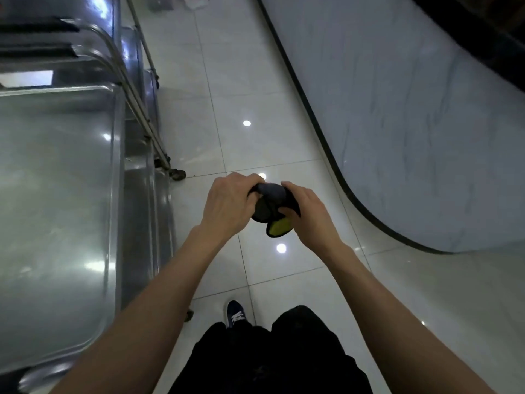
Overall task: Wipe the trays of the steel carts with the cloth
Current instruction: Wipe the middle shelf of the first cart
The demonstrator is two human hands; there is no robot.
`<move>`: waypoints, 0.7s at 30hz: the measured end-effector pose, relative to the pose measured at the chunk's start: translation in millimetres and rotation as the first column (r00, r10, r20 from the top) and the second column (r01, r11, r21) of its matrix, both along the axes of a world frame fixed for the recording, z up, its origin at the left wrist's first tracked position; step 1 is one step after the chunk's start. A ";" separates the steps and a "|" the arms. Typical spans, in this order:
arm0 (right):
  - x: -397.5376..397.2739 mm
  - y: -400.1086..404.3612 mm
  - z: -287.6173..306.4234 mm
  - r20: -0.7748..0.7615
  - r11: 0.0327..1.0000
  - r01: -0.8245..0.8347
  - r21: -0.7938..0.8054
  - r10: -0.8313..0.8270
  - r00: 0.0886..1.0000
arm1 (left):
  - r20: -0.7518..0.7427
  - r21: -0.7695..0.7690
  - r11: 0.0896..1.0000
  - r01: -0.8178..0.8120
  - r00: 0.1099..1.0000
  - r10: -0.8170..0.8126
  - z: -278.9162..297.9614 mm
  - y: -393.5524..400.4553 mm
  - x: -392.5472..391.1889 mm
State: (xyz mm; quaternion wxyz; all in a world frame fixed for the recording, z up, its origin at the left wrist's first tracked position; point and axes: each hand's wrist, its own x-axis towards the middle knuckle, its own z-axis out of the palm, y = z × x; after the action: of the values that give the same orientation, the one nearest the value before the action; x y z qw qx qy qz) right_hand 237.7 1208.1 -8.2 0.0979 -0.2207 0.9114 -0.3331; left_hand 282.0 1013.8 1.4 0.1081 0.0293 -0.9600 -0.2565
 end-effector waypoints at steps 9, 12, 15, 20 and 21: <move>-94.7 -46.6 -27.9 0.169 0.966 -0.236 -0.103 0.251 0.953 | -0.040 0.036 0.993 -0.116 0.992 0.117 -15.4 -19.1 -57.3; -131.9 -58.3 -38.8 0.105 0.947 -0.306 -0.100 0.316 0.943 | 0.002 0.026 0.983 -0.182 0.983 0.182 -23.2 -21.9 -79.5; -170.0 -69.8 -49.4 0.118 0.916 -0.391 -0.095 0.400 0.909 | 0.027 0.006 0.957 -0.289 0.957 0.288 -26.5 -22.3 -97.6; -217.7 -107.3 -59.9 0.069 0.826 -0.562 -0.041 0.563 0.823 | 0.179 -0.010 0.835 -0.550 0.821 0.543 -35.0 -22.3 -107.6; -221.8 -116.8 -60.8 0.079 0.809 -0.588 -0.021 0.587 0.805 | 0.240 -0.037 0.799 -0.601 0.770 0.591 -39.2 -25.2 -103.1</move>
State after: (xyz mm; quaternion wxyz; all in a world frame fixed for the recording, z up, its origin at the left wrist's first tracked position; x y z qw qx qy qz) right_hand 15.9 1091.3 -69.1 0.2338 -0.4777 0.7945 -0.2931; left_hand 178.8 988.6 -37.8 0.0664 0.3648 -0.9014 -0.2237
